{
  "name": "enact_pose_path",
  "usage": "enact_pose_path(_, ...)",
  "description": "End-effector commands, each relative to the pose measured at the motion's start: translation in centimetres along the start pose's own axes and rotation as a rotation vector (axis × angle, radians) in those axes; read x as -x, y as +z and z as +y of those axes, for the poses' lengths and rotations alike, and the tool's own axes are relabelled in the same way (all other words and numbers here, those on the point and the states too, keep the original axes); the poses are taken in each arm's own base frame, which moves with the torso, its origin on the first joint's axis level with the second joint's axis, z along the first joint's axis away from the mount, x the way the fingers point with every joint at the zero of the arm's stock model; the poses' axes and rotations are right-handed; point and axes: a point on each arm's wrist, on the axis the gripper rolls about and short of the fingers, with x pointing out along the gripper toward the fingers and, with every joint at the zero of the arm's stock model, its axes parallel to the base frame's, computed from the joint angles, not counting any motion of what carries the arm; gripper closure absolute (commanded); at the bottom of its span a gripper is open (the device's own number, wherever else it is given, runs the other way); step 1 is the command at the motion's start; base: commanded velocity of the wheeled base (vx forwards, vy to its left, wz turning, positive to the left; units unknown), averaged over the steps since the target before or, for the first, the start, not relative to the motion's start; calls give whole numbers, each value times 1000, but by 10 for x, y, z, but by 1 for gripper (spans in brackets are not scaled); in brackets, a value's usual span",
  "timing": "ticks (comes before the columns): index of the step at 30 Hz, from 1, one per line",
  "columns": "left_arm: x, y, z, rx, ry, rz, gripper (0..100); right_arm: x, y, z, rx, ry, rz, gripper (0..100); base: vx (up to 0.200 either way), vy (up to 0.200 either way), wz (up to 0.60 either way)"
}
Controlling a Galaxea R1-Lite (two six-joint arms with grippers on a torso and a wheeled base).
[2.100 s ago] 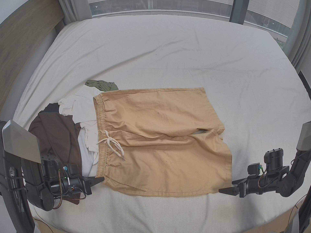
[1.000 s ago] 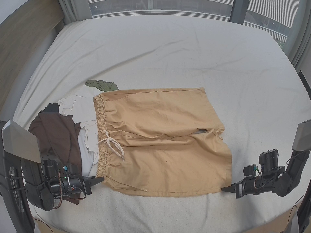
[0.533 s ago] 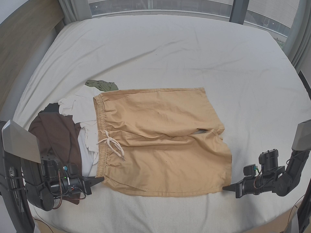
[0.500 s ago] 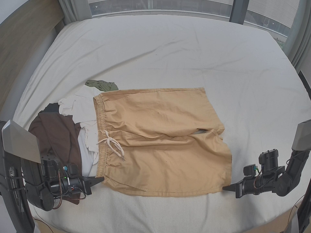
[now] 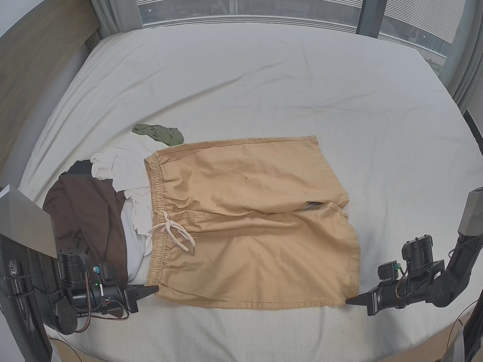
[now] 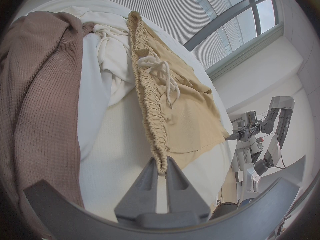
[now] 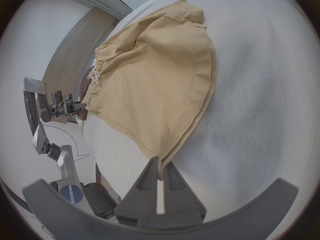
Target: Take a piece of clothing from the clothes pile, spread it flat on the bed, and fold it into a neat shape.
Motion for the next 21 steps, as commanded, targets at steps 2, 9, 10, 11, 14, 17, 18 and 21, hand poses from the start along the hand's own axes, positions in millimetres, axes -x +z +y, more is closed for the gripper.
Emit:
enact_pose_path(2,8,-6,-3,-5,12,18,100,15,4,9,35,2,-13,100,0,0,0)
enact_pose_path(9,11,-12,0,-19,24,58,100,20,0,12,32,3,27,100,0,0,0)
enact_pose_path(10,11,-13,0,-24,24,63,100,21,-1,12,35,2,31,100,0,0,0)
enact_pose_path(11,12,-13,0,-25,26,68,100,21,-1,12,38,2,35,100,0,0,0)
enact_pose_path(14,14,-16,2,-27,26,86,100,21,-2,12,38,2,40,100,0,0,0)
enact_pose_path(17,16,-18,3,-38,31,98,100,21,-3,12,40,3,41,100,0,0,0)
enact_pose_path(18,16,-18,3,-40,29,100,100,21,-3,12,40,3,41,100,0,0,0)
enact_pose_path(21,18,-21,5,-46,12,123,100,21,-4,12,41,3,45,100,0,0,0)
